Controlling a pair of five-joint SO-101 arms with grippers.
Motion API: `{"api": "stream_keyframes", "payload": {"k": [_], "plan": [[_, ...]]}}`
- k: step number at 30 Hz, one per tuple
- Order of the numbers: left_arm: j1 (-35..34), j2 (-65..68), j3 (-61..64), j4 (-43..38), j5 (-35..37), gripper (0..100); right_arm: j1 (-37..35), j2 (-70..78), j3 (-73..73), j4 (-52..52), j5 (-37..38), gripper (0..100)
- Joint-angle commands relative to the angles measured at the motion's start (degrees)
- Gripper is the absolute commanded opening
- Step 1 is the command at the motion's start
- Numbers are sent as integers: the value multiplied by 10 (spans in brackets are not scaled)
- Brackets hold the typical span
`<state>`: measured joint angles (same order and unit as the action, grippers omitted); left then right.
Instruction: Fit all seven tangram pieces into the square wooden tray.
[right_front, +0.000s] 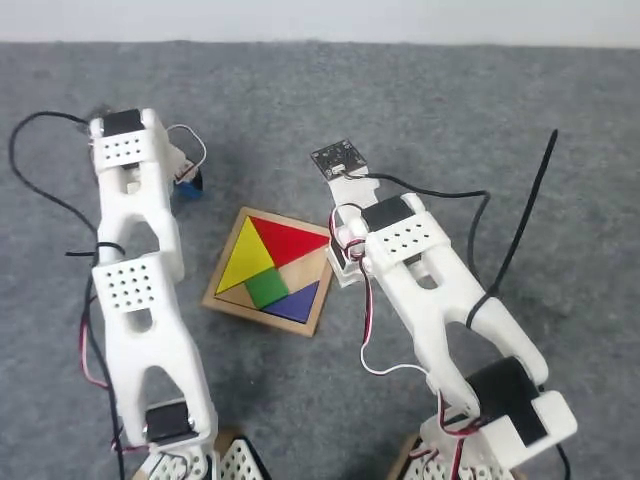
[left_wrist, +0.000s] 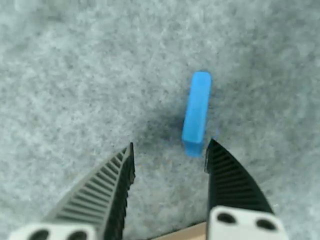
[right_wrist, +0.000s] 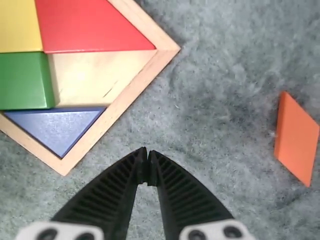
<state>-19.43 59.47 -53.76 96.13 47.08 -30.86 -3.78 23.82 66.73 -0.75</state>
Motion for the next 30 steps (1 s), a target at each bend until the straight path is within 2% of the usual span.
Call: {"api": "stream_keyframes", "payload": {"k": [1, 7, 12, 19, 22, 27, 30], "plan": [[1, -44, -15, -2, 16, 225, -4, -35, -4, -2, 8, 6], [1, -40, -31, -16, 16, 210, -4, -36, -4, -2, 8, 6], [1, -42, -31, -55, -4, 81, -4, -35, -4, -2, 8, 6], [2, -46, -32, -46, -18, 54, -4, -35, -4, -2, 8, 6], [12, -47, -38, -32, -53, 15, -3, -35, -4, -2, 8, 6], [11, -40, -97, -2, -65, 16, -1, -35, -4, -2, 8, 6], [-12, -46, -131, 25, -67, 77, -1, -36, -4, -2, 8, 6]]}}
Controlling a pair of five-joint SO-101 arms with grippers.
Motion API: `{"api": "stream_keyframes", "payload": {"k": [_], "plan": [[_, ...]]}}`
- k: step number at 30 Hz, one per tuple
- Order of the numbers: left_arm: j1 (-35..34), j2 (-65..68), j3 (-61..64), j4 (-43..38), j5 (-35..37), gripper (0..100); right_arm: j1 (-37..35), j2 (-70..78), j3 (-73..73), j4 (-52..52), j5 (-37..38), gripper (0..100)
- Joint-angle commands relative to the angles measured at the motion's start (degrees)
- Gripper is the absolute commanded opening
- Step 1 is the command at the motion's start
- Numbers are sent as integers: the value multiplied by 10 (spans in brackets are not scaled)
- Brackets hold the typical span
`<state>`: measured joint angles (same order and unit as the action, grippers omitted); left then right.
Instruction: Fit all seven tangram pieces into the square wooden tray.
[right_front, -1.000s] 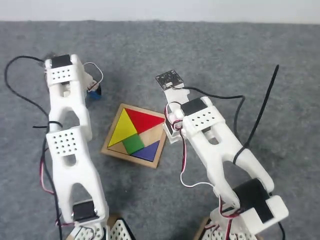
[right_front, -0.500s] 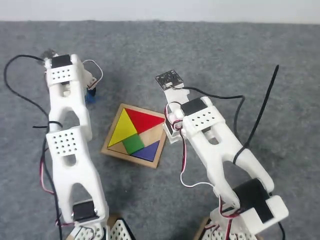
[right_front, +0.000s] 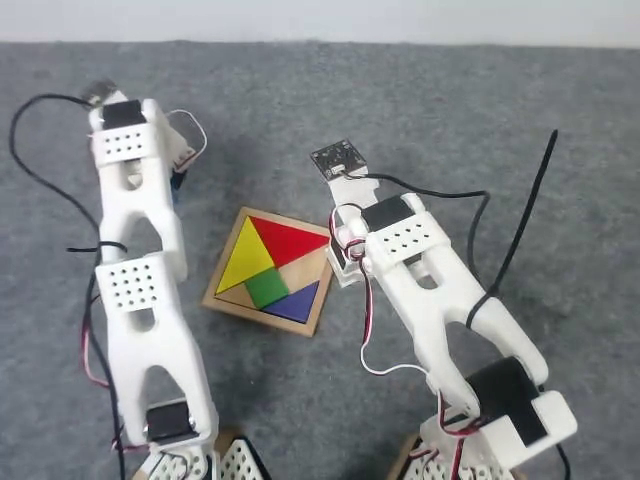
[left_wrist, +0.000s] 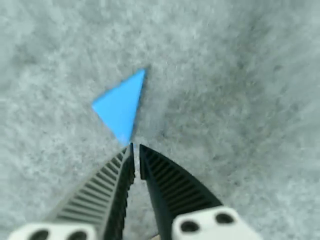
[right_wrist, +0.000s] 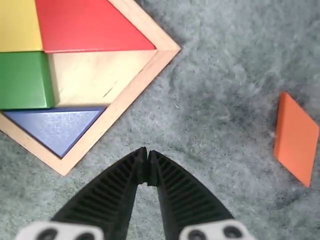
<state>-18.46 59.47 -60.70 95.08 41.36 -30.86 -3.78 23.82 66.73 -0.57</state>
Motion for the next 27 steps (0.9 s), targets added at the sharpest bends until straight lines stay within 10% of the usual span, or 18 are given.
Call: {"api": "stream_keyframes", "payload": {"k": [1, 6, 27], "plan": [[-30, -46, -79, 48, -11, 117, -1, -36, -4, -2, 6, 6], [-72, -39, -85, 25, -75, 257, -4, -36, -4, -2, 6, 6], [-97, -42, 55, -26, -143, 261, -5, -35, -4, -2, 6, 6]]}}
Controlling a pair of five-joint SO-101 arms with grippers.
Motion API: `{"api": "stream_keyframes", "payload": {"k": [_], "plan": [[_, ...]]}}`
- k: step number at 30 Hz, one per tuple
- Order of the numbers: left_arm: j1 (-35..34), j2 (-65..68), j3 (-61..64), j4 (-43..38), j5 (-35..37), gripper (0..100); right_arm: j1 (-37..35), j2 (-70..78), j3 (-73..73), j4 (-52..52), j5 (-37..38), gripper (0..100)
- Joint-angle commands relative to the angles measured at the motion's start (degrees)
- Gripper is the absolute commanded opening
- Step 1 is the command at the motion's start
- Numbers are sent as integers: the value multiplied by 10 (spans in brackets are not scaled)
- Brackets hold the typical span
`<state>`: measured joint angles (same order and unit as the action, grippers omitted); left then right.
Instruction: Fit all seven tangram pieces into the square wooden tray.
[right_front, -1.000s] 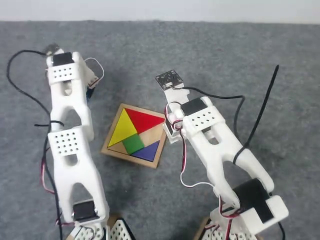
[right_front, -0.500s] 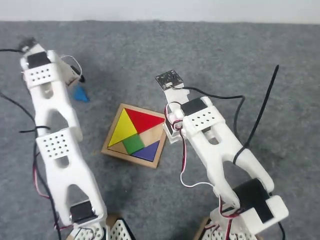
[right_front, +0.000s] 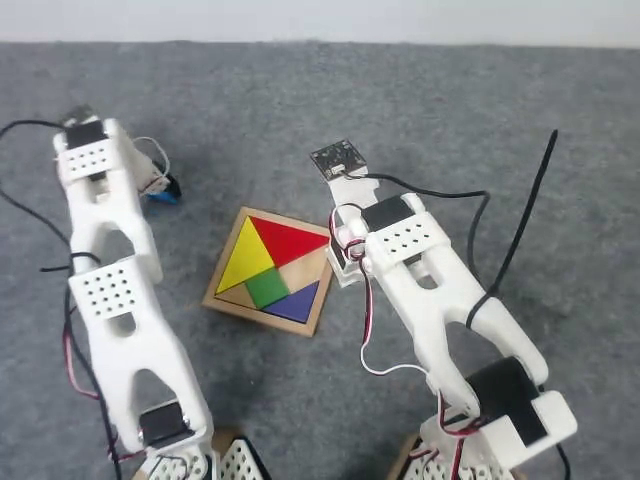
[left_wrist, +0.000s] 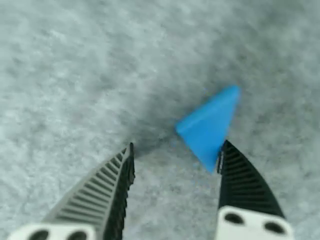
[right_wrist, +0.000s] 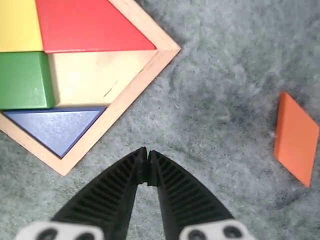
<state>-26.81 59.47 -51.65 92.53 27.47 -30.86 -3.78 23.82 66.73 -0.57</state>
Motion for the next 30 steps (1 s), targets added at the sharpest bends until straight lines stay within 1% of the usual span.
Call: {"api": "stream_keyframes", "payload": {"k": [1, 4, 8, 11, 13, 16, 19, 23, 27, 30], "plan": [[-13, -43, -46, 4, -5, 261, -5, -36, -4, -2, 6, 6], [-10, -39, -76, 10, -4, 261, -5, -36, -4, -2, 6, 6], [4, -9, -75, -35, -4, 261, -5, -36, -4, -2, 6, 6], [2, 25, -79, -43, -5, 243, -5, -36, -4, -1, 6, 6], [0, 37, -102, -37, -12, 223, -5, -36, -3, -1, 6, 6], [-4, 45, -121, -22, -44, 213, -5, -37, -3, -1, 6, 6], [-6, 49, -122, -19, -46, 207, -5, -38, -3, -1, 6, 6], [-5, 50, -122, -8, -47, 145, -5, -38, -3, -1, 6, 6], [3, 51, -122, 8, -69, 141, -5, -38, -3, -1, 6, 6], [5, 52, -122, 17, -70, 141, -5, -38, -3, -1, 6, 6]]}}
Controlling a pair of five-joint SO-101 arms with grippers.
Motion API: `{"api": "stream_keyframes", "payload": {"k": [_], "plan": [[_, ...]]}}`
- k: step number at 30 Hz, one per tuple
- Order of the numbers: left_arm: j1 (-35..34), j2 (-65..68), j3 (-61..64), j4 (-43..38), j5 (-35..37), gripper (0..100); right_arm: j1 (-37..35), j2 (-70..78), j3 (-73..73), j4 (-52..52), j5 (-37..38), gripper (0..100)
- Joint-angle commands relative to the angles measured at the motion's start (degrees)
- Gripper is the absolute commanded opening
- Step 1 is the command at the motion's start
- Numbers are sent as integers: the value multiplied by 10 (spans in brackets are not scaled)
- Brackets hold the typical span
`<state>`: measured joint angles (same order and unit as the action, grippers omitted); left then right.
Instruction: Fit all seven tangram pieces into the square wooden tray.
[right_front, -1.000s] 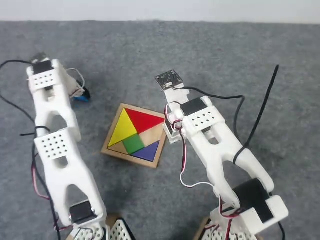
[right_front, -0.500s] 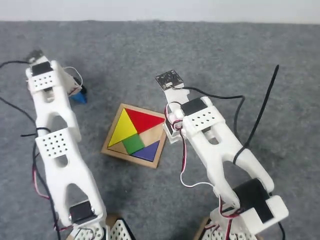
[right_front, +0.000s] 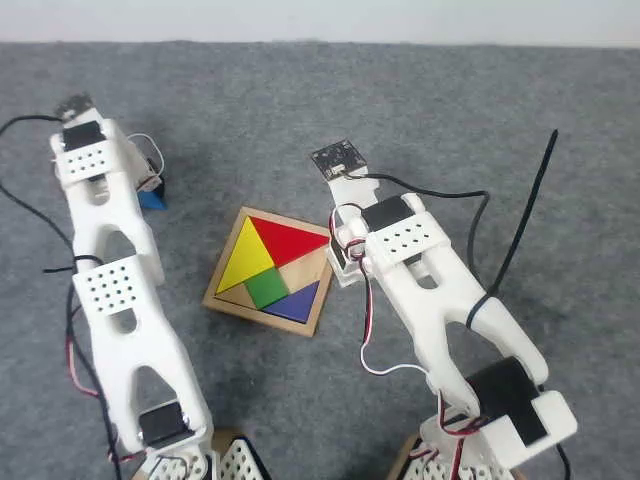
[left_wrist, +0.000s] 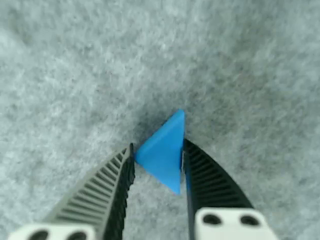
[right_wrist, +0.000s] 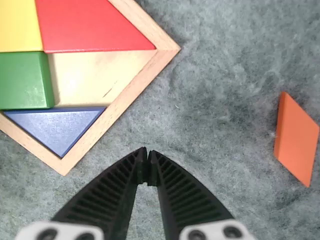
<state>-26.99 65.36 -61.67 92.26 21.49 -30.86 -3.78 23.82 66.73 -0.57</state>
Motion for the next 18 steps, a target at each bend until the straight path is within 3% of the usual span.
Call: {"api": "stream_keyframes", "payload": {"k": [1, 10, 18], "plan": [[7, -7, -22, 20, -11, 141, -5, -38, -3, -1, 6, 6], [17, -6, -63, 83, -12, 141, -4, -38, -3, -1, 6, 6], [17, -13, -43, 85, -11, 138, -2, -38, -3, -1, 6, 6]]}}
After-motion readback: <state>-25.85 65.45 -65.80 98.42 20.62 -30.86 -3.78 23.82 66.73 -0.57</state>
